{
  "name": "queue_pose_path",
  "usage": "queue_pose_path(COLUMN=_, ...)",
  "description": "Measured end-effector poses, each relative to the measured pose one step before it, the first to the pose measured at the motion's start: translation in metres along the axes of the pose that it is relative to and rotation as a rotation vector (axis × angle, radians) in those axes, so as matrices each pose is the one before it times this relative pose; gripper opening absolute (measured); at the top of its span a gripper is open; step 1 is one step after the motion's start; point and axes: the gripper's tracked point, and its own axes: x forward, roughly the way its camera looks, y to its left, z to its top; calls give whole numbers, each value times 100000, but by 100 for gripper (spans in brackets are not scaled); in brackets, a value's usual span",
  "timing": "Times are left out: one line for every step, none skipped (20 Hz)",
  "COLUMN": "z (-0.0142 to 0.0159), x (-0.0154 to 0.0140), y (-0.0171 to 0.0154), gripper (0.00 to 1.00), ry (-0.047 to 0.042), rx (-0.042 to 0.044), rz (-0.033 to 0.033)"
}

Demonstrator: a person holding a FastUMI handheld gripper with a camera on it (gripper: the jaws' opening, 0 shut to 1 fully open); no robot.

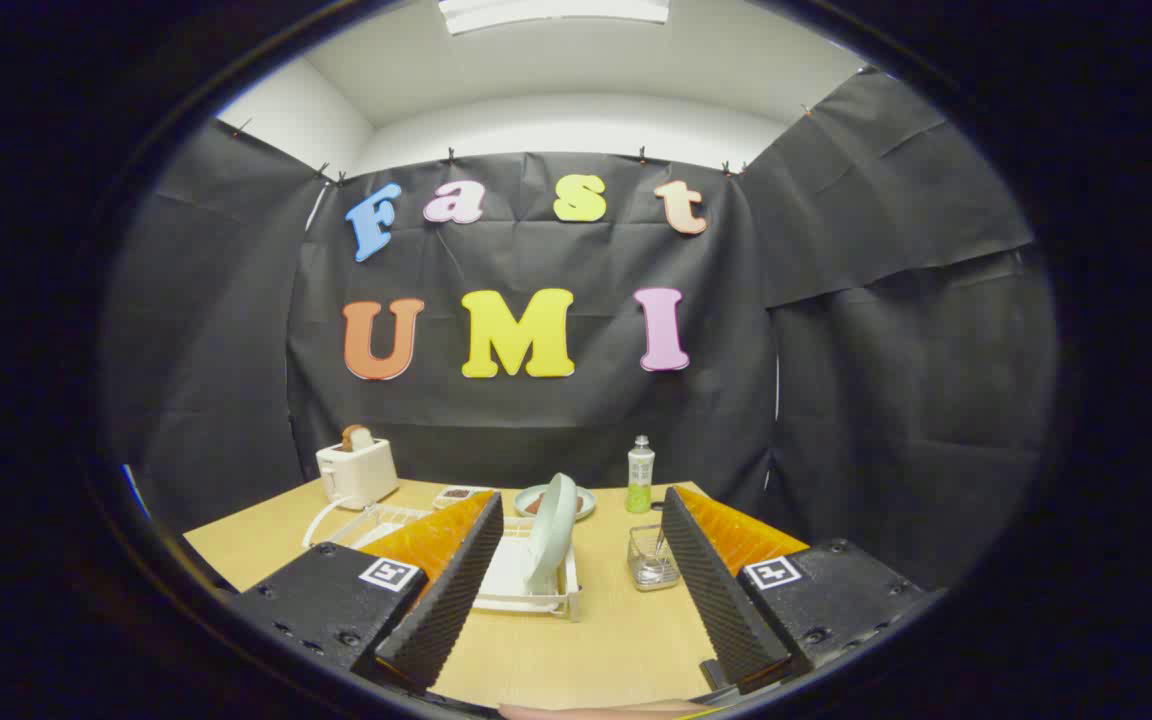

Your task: Take the plate from the dish rack, then take the spoon from the basket and place it into the plate.

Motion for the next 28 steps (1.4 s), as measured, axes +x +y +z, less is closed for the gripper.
queue_pose_path(z=-100, x=80, y=-242, gripper=100, ry=482, rx=315, rz=-277)
queue_pose_path(z=-51, x=44, y=-255, gripper=100, ry=269, rx=-111, rz=-466)
queue_pose_path(z=32, x=42, y=-101, gripper=100, ry=-199, rx=-266, rz=-332)
queue_pose_path(z=-48, x=117, y=-104, gripper=100, ry=213, rx=-460, rz=-505)
queue_pose_path(z=-164, x=79, y=-17, gripper=100, ry=254, rx=-251, rz=-101)
queue_pose_path(z=-158, x=109, y=26, gripper=100, ry=636, rx=-242, rz=69)
queue_pose_path(z=-270, x=128, y=6, gripper=100, ry=620, rx=-332, rz=285)
queue_pose_path(z=-111, x=25, y=30, gripper=100, ry=389, rx=-37, rz=445)
queue_pose_path(z=-177, x=93, y=-19, gripper=100, ry=417, rx=60, rz=246)
queue_pose_path(z=-149, x=123, y=-113, gripper=100, ry=592, rx=48, rz=-187)
queue_pose_path(z=-221, x=196, y=-86, gripper=100, ry=430, rx=-154, rz=-252)
queue_pose_path(z=-64, x=168, y=-101, gripper=100, ry=234, rx=-252, rz=-259)
queue_pose_path(z=-147, x=210, y=-229, gripper=100, ry=313, rx=-288, rz=-512)
queue_pose_path(z=62, x=277, y=-203, gripper=100, ry=273, rx=-107, rz=-484)
queue_pose_path(z=-70, x=273, y=-137, gripper=100, ry=669, rx=-267, rz=-575)
queue_pose_path(z=86, x=389, y=-144, gripper=100, ry=656, rx=-161, rz=148)
queue_pose_path(z=324, x=469, y=140, gripper=100, ry=558, rx=-51, rz=355)
queue_pose_path(z=190, x=586, y=-92, gripper=100, ry=1465, rx=-347, rz=-24)
queue_pose_path(z=200, x=766, y=-42, gripper=100, ry=1445, rx=-547, rz=160)
queue_pose_path(z=523, x=817, y=54, gripper=100, ry=1444, rx=-906, rz=-195)
queue_pose_path(z=356, x=833, y=-152, gripper=100, ry=1739, rx=-933, rz=-691)
queue_pose_path(z=645, x=936, y=82, gripper=100, ry=834, rx=-471, rz=-77)
queue_pose_path(z=660, x=1019, y=164, gripper=100, ry=1144, rx=-386, rz=-159)
queue_pose_path(z=291, x=1185, y=244, gripper=100, ry=2831, rx=-1224, rz=312)
queue_pose_path(z=526, x=1234, y=524, gripper=100, ry=1888, rx=-300, rz=960)
queue_pose_path(z=468, x=1369, y=331, gripper=100, ry=2793, rx=-558, rz=58)
queue_pose_path(z=211, x=1573, y=163, gripper=100, ry=4026, rx=-1536, rz=-519)
queue_pose_path(z=427, x=1399, y=419, gripper=100, ry=3966, rx=-2409, rz=-328)
